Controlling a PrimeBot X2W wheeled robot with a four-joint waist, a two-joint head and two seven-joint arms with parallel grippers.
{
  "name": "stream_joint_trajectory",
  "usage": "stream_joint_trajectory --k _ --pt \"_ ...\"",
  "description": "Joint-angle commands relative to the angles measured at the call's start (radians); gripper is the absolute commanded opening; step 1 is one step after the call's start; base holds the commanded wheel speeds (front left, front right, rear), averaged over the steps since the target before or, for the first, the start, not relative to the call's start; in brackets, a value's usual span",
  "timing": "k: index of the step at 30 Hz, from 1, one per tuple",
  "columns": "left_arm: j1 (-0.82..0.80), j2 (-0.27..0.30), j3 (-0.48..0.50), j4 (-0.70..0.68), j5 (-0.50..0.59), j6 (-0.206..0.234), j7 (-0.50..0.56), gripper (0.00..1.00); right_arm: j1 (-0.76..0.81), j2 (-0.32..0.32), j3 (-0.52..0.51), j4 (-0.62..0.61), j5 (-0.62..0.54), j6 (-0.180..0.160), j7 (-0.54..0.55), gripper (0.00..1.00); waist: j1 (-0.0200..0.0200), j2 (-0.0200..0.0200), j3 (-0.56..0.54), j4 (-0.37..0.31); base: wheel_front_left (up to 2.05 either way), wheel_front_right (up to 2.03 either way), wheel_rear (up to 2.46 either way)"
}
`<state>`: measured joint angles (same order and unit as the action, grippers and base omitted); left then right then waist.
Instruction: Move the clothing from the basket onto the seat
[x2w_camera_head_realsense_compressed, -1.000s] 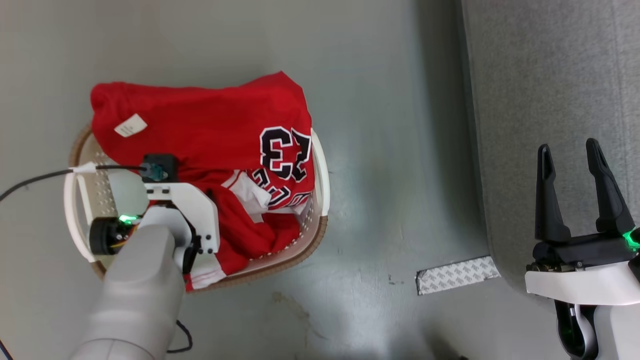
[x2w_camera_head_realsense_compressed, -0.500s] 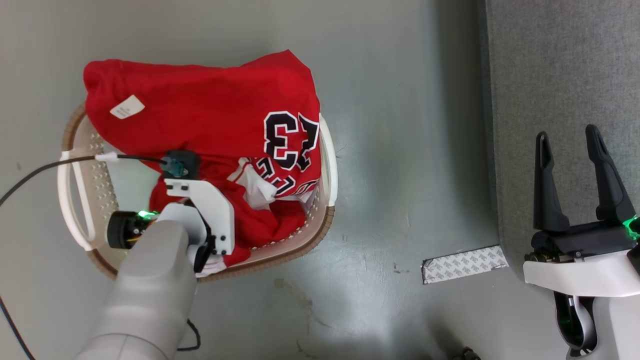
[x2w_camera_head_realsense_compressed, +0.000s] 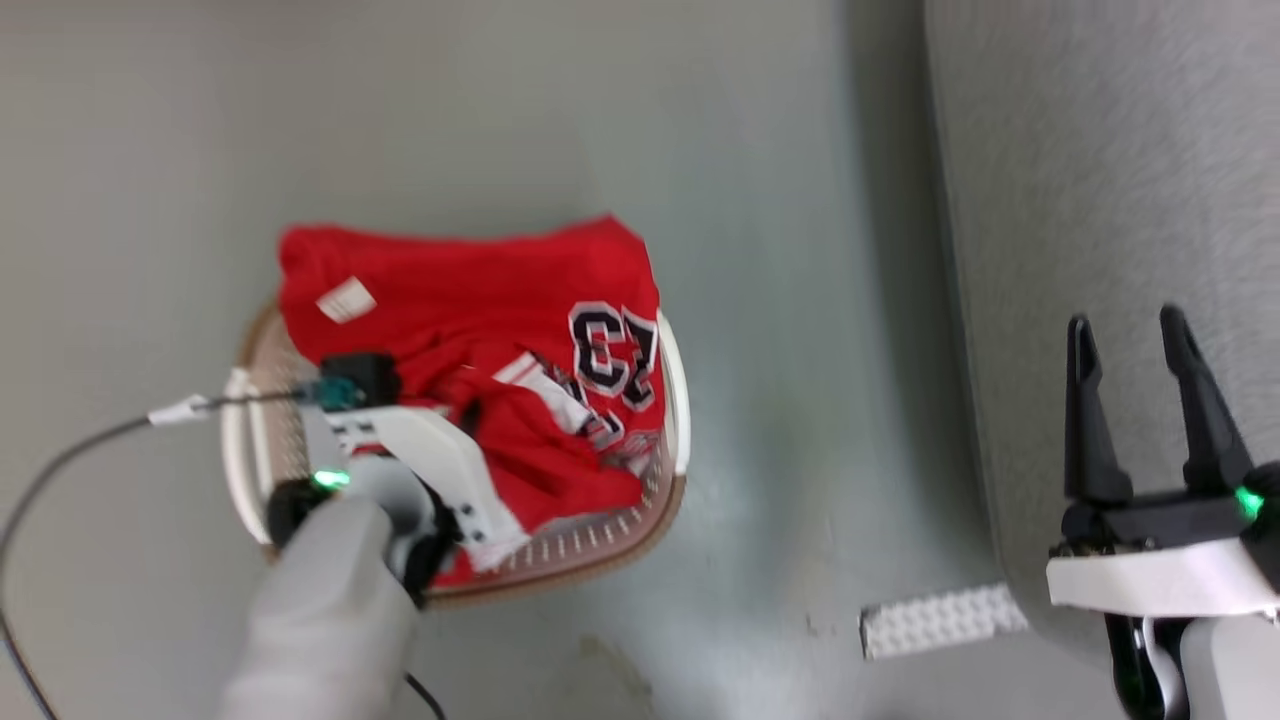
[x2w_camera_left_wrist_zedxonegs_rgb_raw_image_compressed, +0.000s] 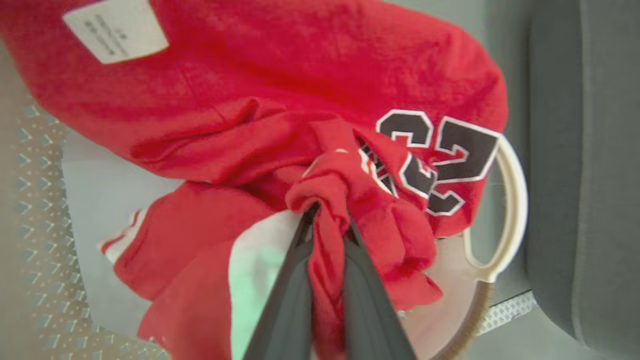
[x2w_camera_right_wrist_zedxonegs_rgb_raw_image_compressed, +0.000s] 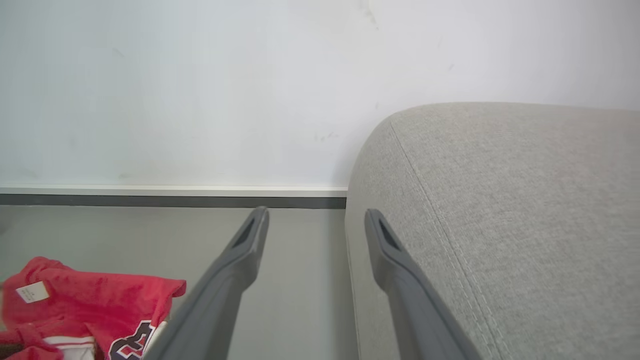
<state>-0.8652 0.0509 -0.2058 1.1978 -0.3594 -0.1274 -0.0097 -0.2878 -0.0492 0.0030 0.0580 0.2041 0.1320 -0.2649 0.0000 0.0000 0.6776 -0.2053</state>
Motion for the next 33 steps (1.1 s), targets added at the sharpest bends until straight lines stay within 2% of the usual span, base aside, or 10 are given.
stream_joint_trajectory --k 1,8,21,26,33 --pt "0.050 0.001 -0.047 -0.052 -0.069 -0.003 0.004 0.00 0.029 -0.003 -0.007 0.011 0.003 -0.002 0.001 1.00 0.0000 0.0000 -0.119 0.030 0.00 0.00 0.00" --pt "0.165 0.002 -0.165 -0.203 -0.226 -0.003 -0.042 0.00 0.116 -0.003 -0.041 0.039 -0.013 -0.002 0.001 1.00 0.0000 0.0000 -0.296 0.086 0.00 0.00 0.00" --pt "0.329 0.024 -0.191 -0.345 -0.277 0.003 -0.107 0.00 0.252 -0.002 -0.099 0.053 -0.049 -0.002 0.001 1.00 0.0000 0.0000 -0.528 0.149 0.00 0.00 0.00" --pt "0.395 0.047 -0.183 -0.441 -0.283 0.029 -0.109 0.00 0.287 -0.002 -0.106 0.055 -0.060 -0.002 0.001 1.00 0.0000 0.0000 -0.585 0.169 0.00 0.00 0.00" --pt "0.487 0.084 -0.174 -0.625 -0.281 0.090 -0.091 0.00 0.321 -0.002 -0.092 0.062 -0.053 -0.002 0.001 1.00 0.0000 0.0000 -0.638 0.186 0.00 0.00 0.00"
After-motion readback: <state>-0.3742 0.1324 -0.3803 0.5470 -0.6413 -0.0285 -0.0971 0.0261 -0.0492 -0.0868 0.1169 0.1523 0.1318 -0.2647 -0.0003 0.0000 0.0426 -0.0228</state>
